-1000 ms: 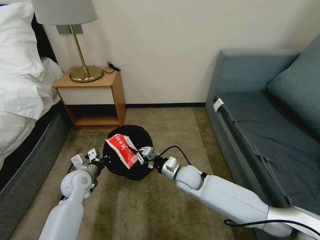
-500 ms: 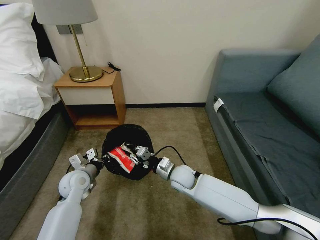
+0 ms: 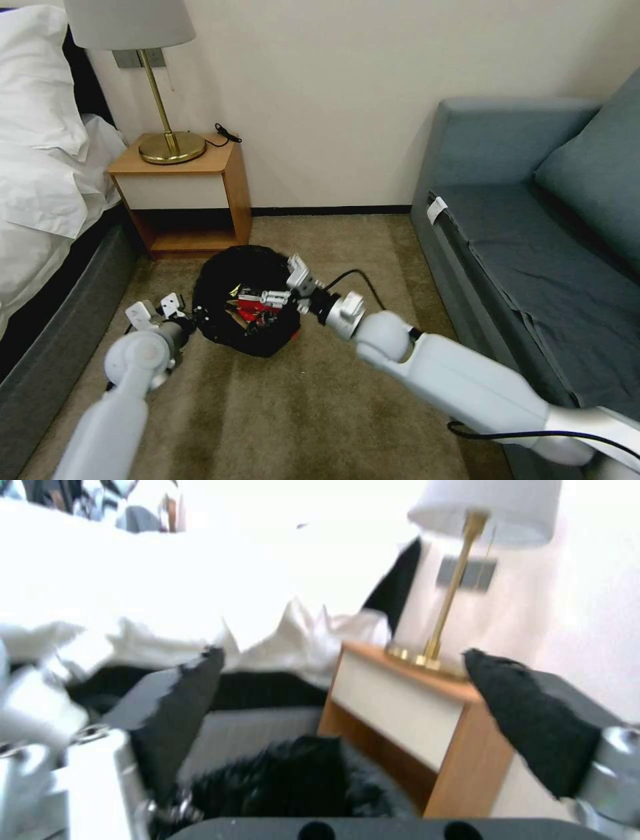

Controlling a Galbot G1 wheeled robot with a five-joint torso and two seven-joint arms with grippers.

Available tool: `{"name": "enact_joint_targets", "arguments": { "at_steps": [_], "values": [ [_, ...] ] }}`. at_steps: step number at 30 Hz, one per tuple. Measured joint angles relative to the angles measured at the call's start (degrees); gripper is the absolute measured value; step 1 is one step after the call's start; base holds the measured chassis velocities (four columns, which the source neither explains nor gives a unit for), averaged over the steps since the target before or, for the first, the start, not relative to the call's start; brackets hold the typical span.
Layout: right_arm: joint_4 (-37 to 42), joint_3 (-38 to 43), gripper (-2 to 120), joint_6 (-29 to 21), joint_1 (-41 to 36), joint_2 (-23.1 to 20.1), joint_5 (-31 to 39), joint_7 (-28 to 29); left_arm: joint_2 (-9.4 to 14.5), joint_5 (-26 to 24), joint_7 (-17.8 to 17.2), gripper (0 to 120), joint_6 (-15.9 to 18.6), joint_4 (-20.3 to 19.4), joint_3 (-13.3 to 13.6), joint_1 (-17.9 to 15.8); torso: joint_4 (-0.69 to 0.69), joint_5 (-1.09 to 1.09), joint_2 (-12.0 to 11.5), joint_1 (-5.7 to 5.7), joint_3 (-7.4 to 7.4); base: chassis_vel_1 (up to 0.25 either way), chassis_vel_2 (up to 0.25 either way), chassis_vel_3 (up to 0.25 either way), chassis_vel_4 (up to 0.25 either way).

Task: Pick up the trash bin, then pick up the garbage on the floor and place it into the trash bin.

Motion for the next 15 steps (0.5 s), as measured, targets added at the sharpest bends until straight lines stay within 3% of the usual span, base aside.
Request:
{"name": "enact_joint_targets", "arguments": {
  "at_steps": [2,3,4,5,8,15],
  "values": [
    [4.29,2.78,99,-0.4,-0.71,-2.54,1.42,0.03,1.44,-5.89,-6.26,0,0.01,0.52,-0.19,-1.49,-0.01,0.01,0.0,0.0,0.0,0.0,0.0,0.0,0.0],
    [4.29,2.78,99,-0.4,-0.71,-2.54,1.42,0.03,1.44,-5.89,-6.26,0,0.01,0.52,-0.19,-1.49,-0.01,0.01,0.0,0.0,0.0,0.0,0.0,0.0,0.0],
    [5.34,3.71,100,-0.5,-1.47,-3.45,1.71,0.03,1.47,-7.87,-8.98,0,-0.03,1.24,-0.18,-2.0,-0.02,0.0,0.0,0.0,0.0,0.0,0.0,0.0,0.0],
    [5.34,3.71,100,-0.5,-1.47,-3.45,1.71,0.03,1.47,-7.87,-8.98,0,-0.03,1.24,-0.18,-2.0,-0.02,0.0,0.0,0.0,0.0,0.0,0.0,0.0,0.0],
    [5.88,5.33,100,-0.42,-3.88,-4.6,1.71,-0.8,0.58,-11.23,-14.37,0,-0.58,2.74,-0.32,-2.89,-0.02,0.0,0.0,0.0,0.0,0.0,0.0,0.0,0.0],
    [6.02,7.44,100,0.18,-7.36,-5.14,0.77,-1.7,-1.76,-10.71,-18.05,0,-1.53,5.31,-0.04,-4.07,-0.02,0.0,0.0,0.0,0.0,0.0,0.0,0.0,0.0]
  ]
}}
